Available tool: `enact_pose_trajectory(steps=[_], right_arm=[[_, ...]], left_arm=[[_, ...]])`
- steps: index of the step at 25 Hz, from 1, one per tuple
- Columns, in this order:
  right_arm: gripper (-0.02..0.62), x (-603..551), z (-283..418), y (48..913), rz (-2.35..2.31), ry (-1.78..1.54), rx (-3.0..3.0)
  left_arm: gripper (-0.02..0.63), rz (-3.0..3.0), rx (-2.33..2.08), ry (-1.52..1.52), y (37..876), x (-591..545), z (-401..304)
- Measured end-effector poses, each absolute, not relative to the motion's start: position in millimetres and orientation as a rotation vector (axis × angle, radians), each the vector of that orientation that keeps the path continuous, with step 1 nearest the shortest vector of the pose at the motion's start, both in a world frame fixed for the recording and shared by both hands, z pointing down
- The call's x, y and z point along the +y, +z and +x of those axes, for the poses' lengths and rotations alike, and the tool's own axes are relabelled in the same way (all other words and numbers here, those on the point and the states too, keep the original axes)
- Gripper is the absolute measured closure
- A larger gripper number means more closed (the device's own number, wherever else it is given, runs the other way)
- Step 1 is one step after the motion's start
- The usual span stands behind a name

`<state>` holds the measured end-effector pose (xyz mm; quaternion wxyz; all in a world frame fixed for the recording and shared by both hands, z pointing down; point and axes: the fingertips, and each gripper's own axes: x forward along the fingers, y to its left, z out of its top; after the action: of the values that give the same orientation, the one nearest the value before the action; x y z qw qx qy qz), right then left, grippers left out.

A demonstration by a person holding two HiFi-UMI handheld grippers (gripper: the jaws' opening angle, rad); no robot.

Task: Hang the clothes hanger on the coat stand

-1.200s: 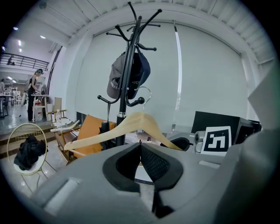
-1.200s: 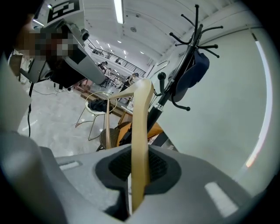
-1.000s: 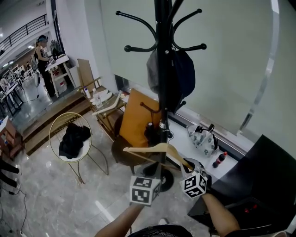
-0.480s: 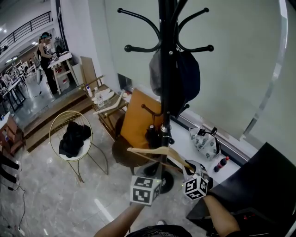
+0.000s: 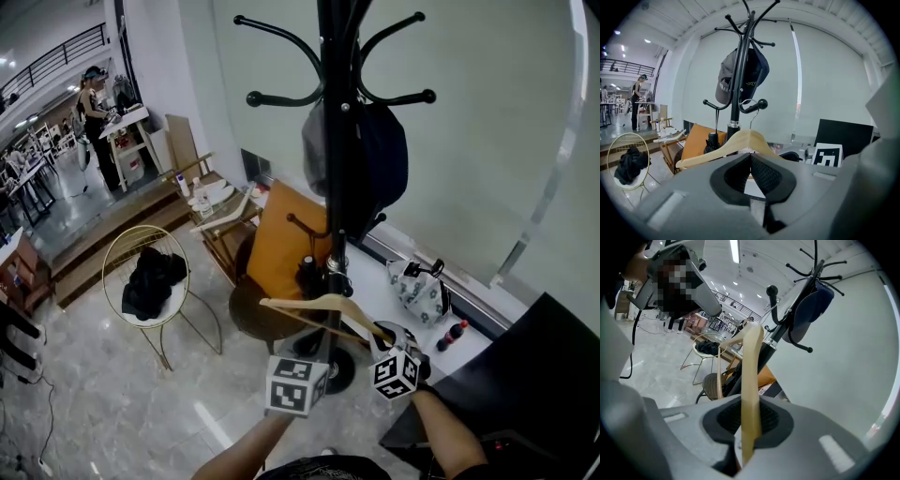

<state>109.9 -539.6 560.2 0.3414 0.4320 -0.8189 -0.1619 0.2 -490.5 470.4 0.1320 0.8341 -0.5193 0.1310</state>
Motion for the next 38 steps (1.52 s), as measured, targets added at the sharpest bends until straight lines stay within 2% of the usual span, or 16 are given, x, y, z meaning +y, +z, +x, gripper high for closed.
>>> enact_pose_trajectory(steps=[30,38], right_arm=[[0.555,-583.1,110.4,584.9,1.120,-0.372,-2.107],[0.537,-584.3,105.9,586.8,1.105,-0.392,-2.079]], left_arm=[[0.601,2.398,-1.511,0.399,488.1,-516.1,-2.4],[0.600,2.393,-1.515,0.415,488.5,-512.9,-4.6]])
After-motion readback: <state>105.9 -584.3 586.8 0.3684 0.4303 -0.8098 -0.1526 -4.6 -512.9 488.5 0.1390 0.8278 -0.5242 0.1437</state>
